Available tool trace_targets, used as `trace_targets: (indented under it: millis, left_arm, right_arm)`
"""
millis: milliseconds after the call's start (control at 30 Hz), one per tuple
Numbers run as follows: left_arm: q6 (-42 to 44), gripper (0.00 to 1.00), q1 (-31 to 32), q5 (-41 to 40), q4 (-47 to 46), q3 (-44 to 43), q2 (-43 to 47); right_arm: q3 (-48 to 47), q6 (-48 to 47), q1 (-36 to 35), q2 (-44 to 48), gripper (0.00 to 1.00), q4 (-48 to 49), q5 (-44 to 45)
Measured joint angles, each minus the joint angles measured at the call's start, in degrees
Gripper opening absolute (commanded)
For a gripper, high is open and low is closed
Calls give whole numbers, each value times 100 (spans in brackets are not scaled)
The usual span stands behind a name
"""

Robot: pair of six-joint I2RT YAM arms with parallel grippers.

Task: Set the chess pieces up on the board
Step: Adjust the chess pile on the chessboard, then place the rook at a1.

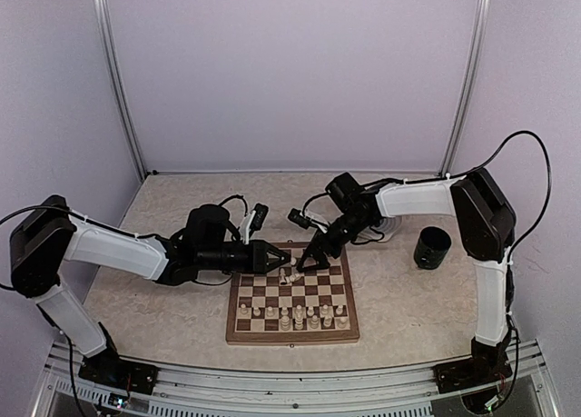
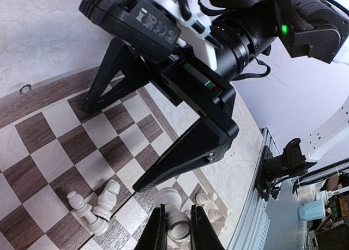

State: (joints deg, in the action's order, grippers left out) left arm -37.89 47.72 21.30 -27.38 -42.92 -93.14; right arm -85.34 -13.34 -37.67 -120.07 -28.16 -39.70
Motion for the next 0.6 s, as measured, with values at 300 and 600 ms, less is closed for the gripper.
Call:
trace_targets:
  millis: [300, 600]
  left_arm:
    - [385, 0, -61, -271, 859, -302, 90]
    - [1176, 0, 756, -1158, 3958, -1198, 1150]
  right_arm:
    - [280, -275, 48, 474, 99, -7, 273]
    - [280, -595, 260, 1064, 99, -2, 470]
